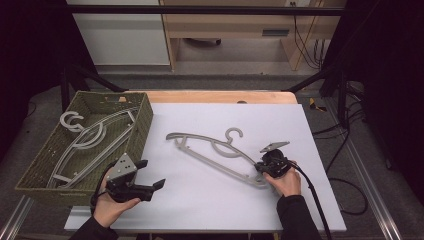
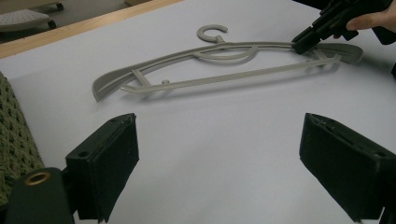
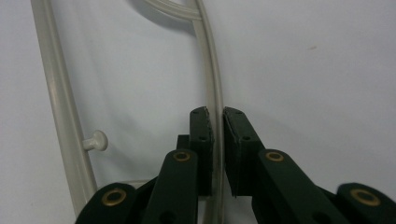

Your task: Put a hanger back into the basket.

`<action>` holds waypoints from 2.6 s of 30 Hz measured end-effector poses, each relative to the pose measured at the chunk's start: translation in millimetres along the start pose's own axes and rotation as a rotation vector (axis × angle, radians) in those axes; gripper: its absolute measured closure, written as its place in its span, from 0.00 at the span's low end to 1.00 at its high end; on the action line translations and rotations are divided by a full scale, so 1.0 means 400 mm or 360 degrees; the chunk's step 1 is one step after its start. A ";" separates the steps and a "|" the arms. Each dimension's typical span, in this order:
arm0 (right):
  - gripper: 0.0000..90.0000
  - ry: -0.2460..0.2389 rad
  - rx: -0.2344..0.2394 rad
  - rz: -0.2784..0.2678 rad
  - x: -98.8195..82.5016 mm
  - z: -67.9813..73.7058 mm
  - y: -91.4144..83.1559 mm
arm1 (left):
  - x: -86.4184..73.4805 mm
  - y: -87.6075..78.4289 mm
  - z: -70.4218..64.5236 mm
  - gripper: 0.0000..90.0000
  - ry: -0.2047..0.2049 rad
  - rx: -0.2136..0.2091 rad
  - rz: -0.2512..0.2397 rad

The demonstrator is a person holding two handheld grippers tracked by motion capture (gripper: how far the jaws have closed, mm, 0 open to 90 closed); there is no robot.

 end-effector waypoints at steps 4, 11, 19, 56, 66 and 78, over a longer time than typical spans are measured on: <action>0.90 -0.0017 -0.0019 -0.0018 -0.009 -0.002 -0.002 | -0.001 0.001 -0.001 0.13 -0.0003 -0.0002 0.0006; 0.89 -0.0077 -0.0077 0.0032 -0.004 0.015 0.000 | -0.002 0.006 -0.002 0.13 0.0003 -0.0005 0.0012; 0.92 -0.0105 -0.0167 0.0111 0.009 0.032 0.003 | -0.003 0.010 -0.007 0.13 0.0016 -0.0009 0.0026; 0.87 -0.0012 -0.0022 0.0069 -0.043 0.013 -0.040 | -0.002 0.010 -0.010 0.13 0.0019 -0.0012 0.0033; 0.90 -0.0026 -0.0033 0.0066 -0.006 0.024 -0.006 | -0.005 0.013 -0.007 0.13 0.0017 -0.0015 0.0039; 0.92 0.0036 -0.0019 0.0064 -0.001 0.026 -0.007 | -0.005 0.013 -0.008 0.13 0.0018 -0.0014 0.0045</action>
Point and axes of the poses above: each handheld gripper's, and its own axes: y roughly forward along the jaws, x roughly out of its top, z roughly to its left, the point moved 2 cm from there along y, roughly forward along the jaws, and after that the axes turned 2 degrees about -z, right-handed, at the moved point
